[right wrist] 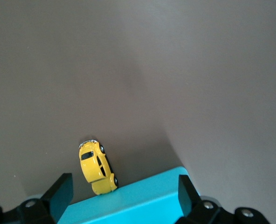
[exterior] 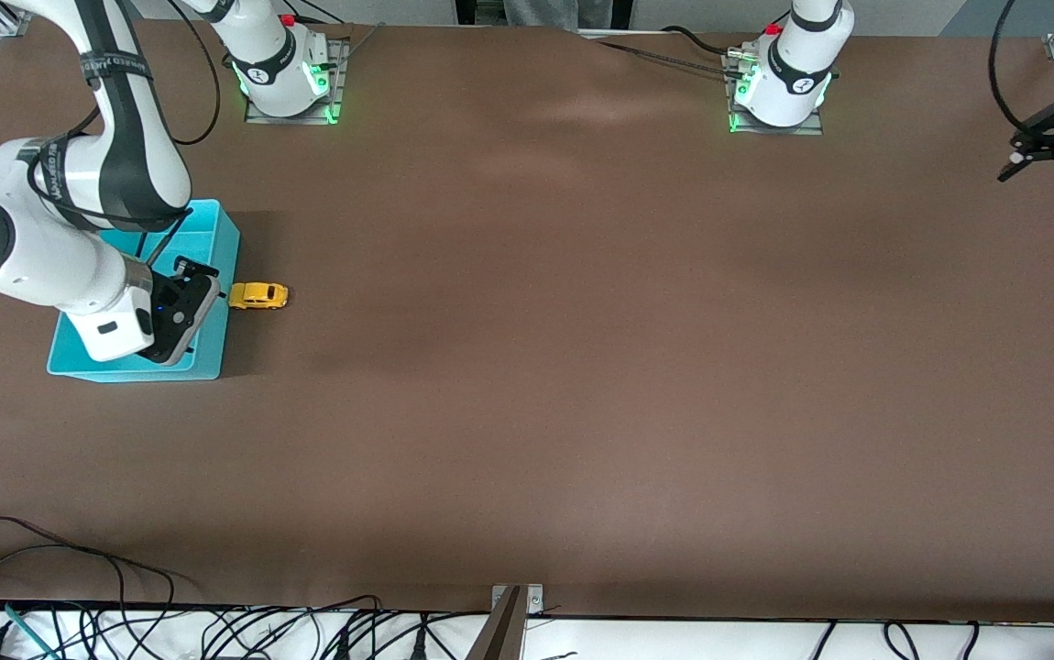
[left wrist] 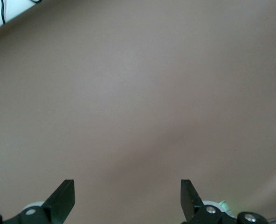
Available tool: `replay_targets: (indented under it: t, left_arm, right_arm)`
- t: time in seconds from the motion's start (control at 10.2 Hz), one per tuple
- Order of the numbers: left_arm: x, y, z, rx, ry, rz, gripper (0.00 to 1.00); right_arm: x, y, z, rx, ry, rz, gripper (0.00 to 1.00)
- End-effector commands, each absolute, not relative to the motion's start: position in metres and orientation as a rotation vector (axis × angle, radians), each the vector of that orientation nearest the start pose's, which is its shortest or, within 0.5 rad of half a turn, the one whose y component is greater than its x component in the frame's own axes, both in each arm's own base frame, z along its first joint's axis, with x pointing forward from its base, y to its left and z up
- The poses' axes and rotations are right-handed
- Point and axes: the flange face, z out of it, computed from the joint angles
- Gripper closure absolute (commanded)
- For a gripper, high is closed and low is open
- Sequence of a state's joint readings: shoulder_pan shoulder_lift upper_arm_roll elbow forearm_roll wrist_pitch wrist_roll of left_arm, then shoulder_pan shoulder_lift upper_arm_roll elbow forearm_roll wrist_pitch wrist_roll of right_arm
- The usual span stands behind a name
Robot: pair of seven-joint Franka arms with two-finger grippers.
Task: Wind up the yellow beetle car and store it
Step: 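Lower the right gripper over the car beside the cyan box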
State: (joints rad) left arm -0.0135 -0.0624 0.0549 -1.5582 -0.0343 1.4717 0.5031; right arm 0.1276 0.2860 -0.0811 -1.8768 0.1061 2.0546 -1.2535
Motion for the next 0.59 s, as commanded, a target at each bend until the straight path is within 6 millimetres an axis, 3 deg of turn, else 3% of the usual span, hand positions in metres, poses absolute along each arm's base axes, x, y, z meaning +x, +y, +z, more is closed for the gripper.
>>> replay_targets:
  t: [0.0, 0.29, 0.49]
  left_arm:
    - [0.518, -0.018, 0.67, -3.135, 0.376, 0.058, 0.0]
    - [0.522, -0.023, 0.665, -3.16, 0.216, 0.101, 0.0]
    - [0.528, -0.023, 0.675, -3.162, 0.148, 0.104, 0.0]
  right_arm:
    - [0.595, 0.031, 0.323, -2.267, -1.949, 0.034, 0.0]
    - [0.568, 0.03, 0.287, -2.157, -2.035, 0.075, 0.0]
    - [0.546, 0.026, 0.263, -2.134, -2.086, 0.057, 0.0]
